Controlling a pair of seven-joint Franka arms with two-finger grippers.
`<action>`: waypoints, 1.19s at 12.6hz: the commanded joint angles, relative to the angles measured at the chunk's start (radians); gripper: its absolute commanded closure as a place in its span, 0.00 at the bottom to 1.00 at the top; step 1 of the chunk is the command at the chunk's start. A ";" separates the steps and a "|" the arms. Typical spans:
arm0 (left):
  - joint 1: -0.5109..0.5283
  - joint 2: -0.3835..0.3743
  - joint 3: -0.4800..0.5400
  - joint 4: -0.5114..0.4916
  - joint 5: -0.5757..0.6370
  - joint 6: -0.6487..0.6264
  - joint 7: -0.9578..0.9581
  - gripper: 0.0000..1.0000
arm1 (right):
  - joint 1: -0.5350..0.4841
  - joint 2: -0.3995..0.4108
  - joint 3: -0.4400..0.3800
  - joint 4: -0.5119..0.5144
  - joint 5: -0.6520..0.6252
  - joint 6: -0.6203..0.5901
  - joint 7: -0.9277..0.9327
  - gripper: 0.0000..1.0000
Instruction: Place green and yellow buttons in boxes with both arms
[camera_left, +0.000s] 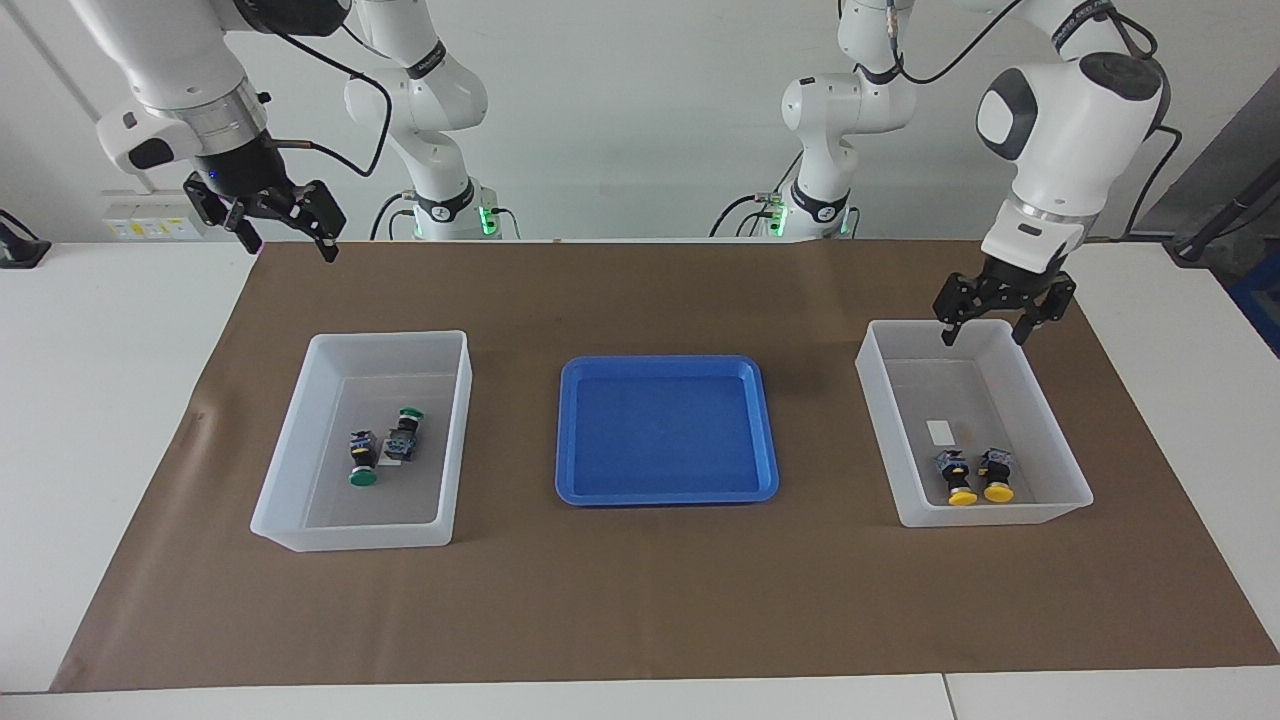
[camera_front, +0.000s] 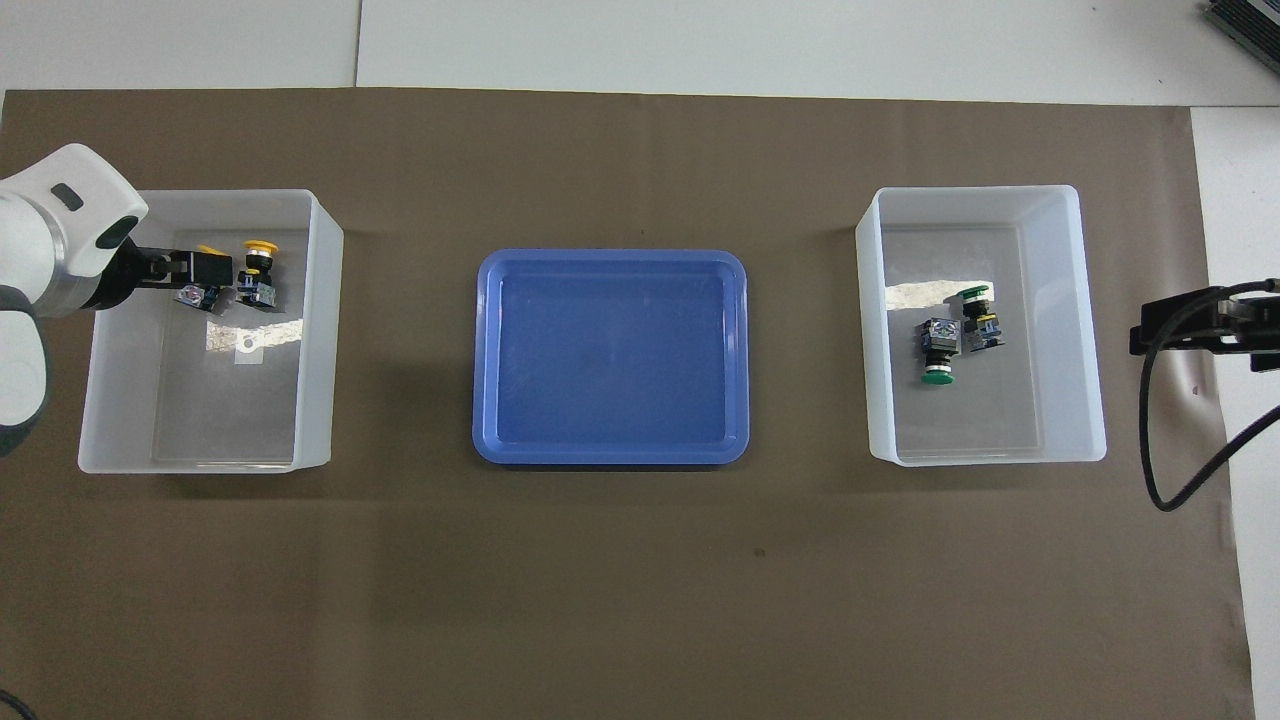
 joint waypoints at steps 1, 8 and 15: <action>-0.012 0.024 0.002 0.119 -0.019 -0.129 0.013 0.00 | 0.002 -0.024 -0.007 -0.027 0.005 0.009 -0.013 0.00; -0.008 0.057 0.008 0.218 -0.061 -0.262 0.016 0.00 | 0.005 -0.024 -0.007 -0.027 0.005 0.024 -0.008 0.00; -0.087 0.125 0.085 0.323 -0.053 -0.315 0.019 0.00 | 0.005 -0.024 -0.004 -0.026 0.007 0.024 -0.008 0.00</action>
